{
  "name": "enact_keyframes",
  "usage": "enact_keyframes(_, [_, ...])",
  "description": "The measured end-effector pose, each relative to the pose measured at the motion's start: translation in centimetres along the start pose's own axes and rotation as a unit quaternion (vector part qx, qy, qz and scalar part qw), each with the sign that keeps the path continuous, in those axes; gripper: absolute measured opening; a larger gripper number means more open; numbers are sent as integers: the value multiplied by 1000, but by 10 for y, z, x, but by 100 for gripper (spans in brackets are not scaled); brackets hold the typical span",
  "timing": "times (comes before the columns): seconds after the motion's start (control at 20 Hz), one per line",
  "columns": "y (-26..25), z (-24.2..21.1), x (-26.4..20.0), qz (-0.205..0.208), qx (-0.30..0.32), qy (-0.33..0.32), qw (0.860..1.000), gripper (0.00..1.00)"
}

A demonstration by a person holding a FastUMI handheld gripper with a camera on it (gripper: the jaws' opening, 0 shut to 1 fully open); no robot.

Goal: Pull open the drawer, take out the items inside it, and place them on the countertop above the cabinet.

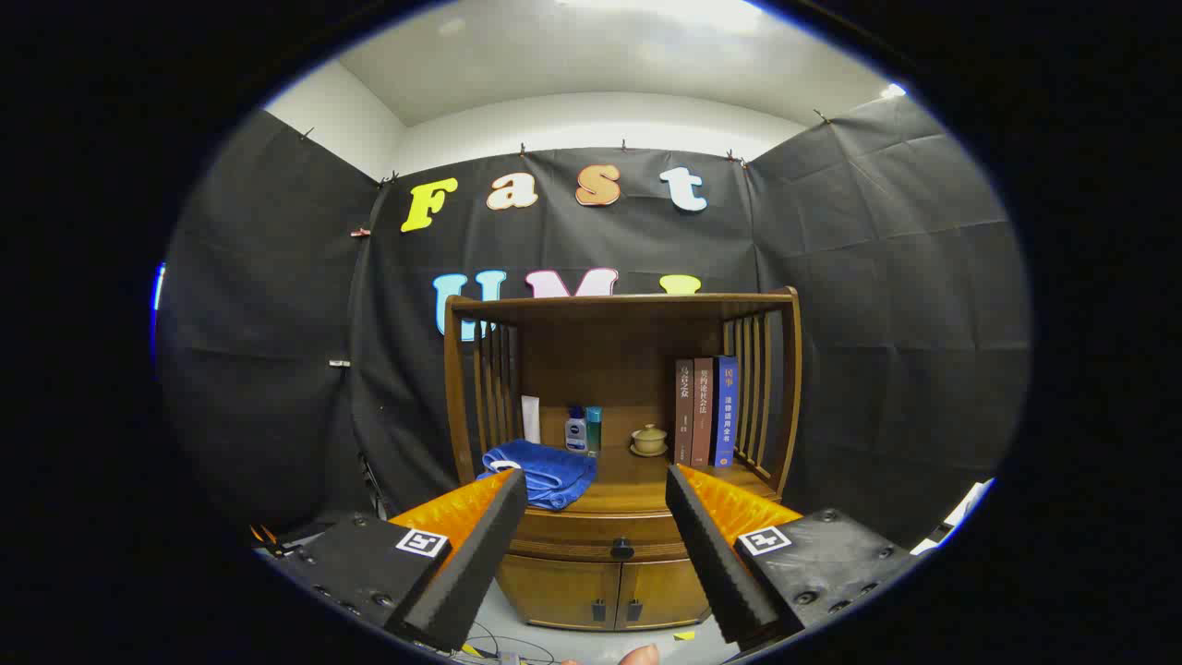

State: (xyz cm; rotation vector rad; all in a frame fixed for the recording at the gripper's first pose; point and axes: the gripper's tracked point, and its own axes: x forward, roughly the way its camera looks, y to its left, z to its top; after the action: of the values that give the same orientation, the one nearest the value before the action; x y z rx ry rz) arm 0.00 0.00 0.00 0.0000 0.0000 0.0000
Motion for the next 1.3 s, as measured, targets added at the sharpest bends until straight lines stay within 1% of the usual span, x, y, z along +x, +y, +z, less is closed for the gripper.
enact_keyframes(0.95, [1,-5,2,1,0,1,1000,98])
enact_keyframes(1.15, [-1,-23,17,1,-4,4,1000,98])
enact_keyframes(1.3, [-6,-45,40,-1,-5,13,1000,98])
